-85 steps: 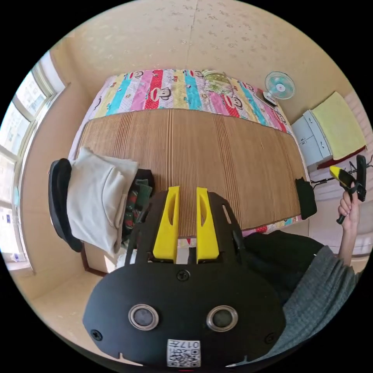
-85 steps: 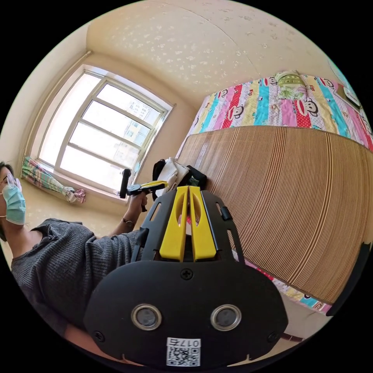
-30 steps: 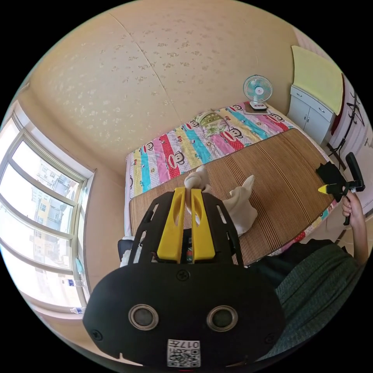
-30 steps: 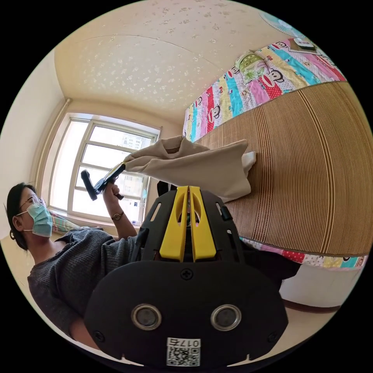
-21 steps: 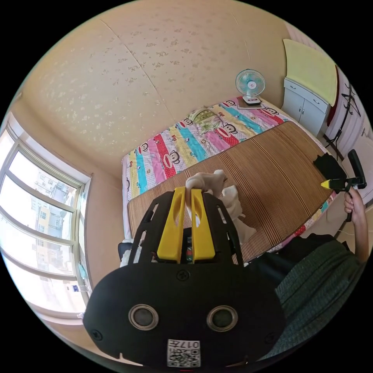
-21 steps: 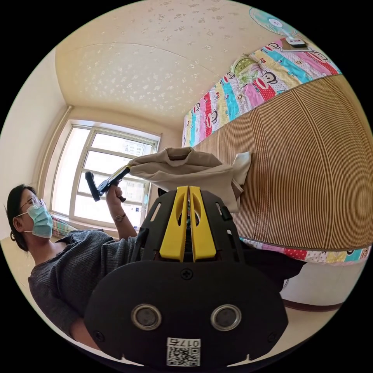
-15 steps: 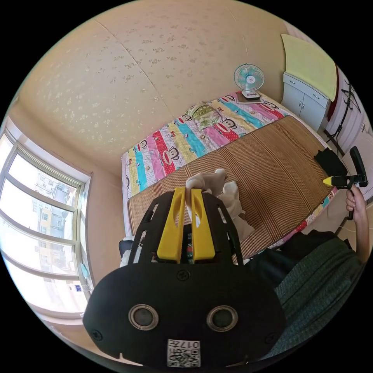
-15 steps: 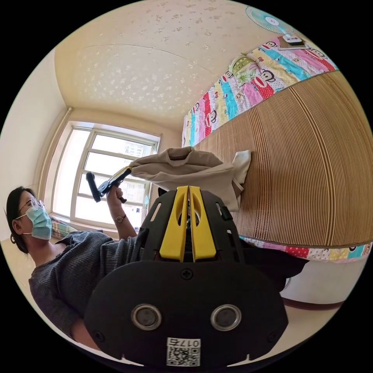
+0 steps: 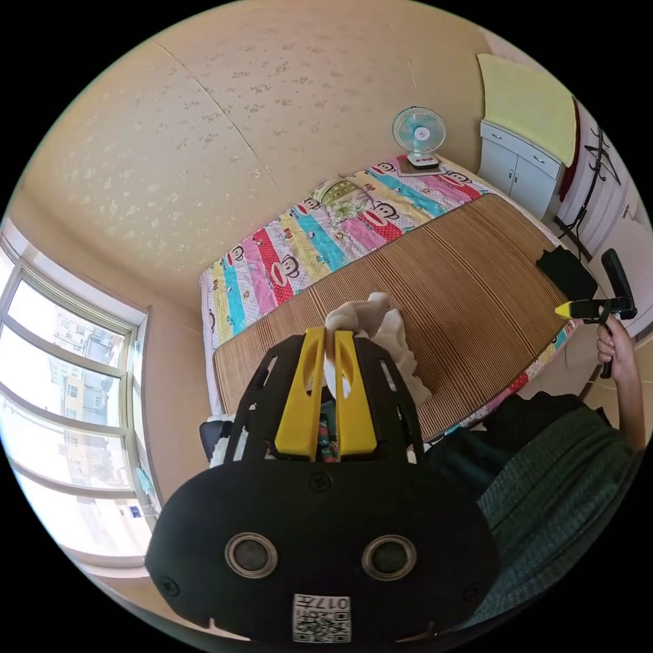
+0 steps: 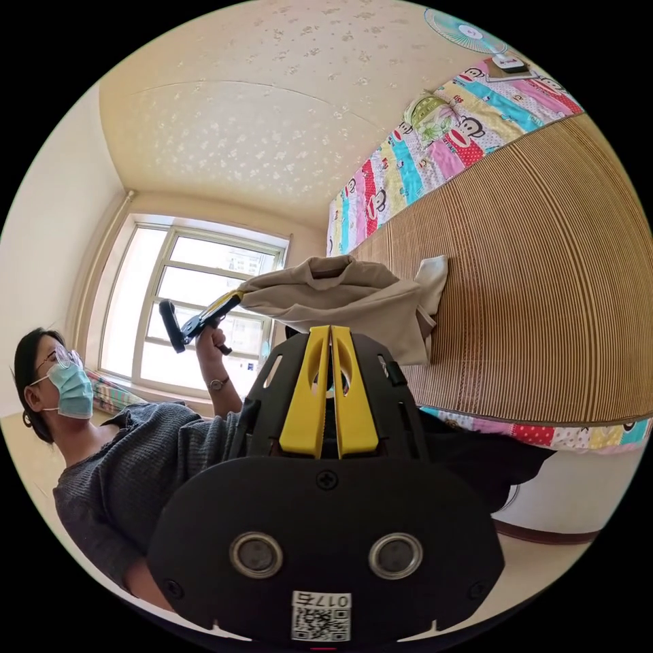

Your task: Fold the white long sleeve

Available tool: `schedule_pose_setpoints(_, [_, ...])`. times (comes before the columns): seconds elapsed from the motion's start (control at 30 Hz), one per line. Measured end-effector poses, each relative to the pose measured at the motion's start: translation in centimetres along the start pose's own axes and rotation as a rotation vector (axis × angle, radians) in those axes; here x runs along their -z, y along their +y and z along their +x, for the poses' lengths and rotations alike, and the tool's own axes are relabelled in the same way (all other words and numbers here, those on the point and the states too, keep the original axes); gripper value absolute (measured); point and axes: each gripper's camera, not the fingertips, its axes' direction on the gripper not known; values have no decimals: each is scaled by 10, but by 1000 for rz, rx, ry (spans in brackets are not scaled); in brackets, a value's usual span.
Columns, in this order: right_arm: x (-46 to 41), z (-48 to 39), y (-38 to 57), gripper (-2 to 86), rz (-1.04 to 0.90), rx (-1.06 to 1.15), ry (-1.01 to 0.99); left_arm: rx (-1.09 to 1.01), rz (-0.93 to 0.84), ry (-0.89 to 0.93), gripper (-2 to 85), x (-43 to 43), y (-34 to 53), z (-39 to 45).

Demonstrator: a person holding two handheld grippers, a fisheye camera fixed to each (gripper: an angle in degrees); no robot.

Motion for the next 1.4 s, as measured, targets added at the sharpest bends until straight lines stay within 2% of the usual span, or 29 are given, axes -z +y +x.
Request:
schedule_pose_setpoints(0.07, [-8,-7,15,13,-17,71,-10,-36,9,57,6,-3,4,0])
schedule_pose_setpoints(0.17, [-23,-31,38,34,-44,261,-43,-123,75,253,5,-3,12,-2])
schedule_pose_setpoints(0.23, [-32,-49,47,62,-61,366,-38,-176,151,463,5,-2,19,-10])
schedule_pose_setpoints(0.33, [-54,-89,58,117,-89,562,48,-255,237,671,5,2,29,-21])
schedule_pose_setpoints(0.43, [-92,-126,68,160,-149,755,181,-355,292,776,6,8,35,-26])
schedule_pose_setpoints(0.57, [-181,-141,79,122,-338,825,452,-465,357,878,8,15,41,-27])
schedule_pose_setpoints(0.63, [-200,-144,89,76,-352,856,444,-514,388,940,12,17,47,-32])
schedule_pose_setpoints(0.67, [-199,-150,95,59,-300,851,431,-511,385,943,13,17,48,-34])
schedule_pose_setpoints(0.8, [-179,-189,116,46,-90,813,600,-389,334,910,32,5,57,-57])
schedule_pose_setpoints(0.9, [-171,-228,130,43,-8,825,686,-356,281,837,67,-1,64,-60])
schedule_pose_setpoints(1.0, [-174,-258,142,42,9,844,764,-375,259,805,109,2,64,-45])
schedule_pose_setpoints(1.17, [-185,-282,154,42,-70,877,797,-274,244,990,161,1,39,-15])
schedule_pose_setpoints(1.4, [-196,-303,159,42,-122,891,901,-58,150,898,204,-9,16,51])
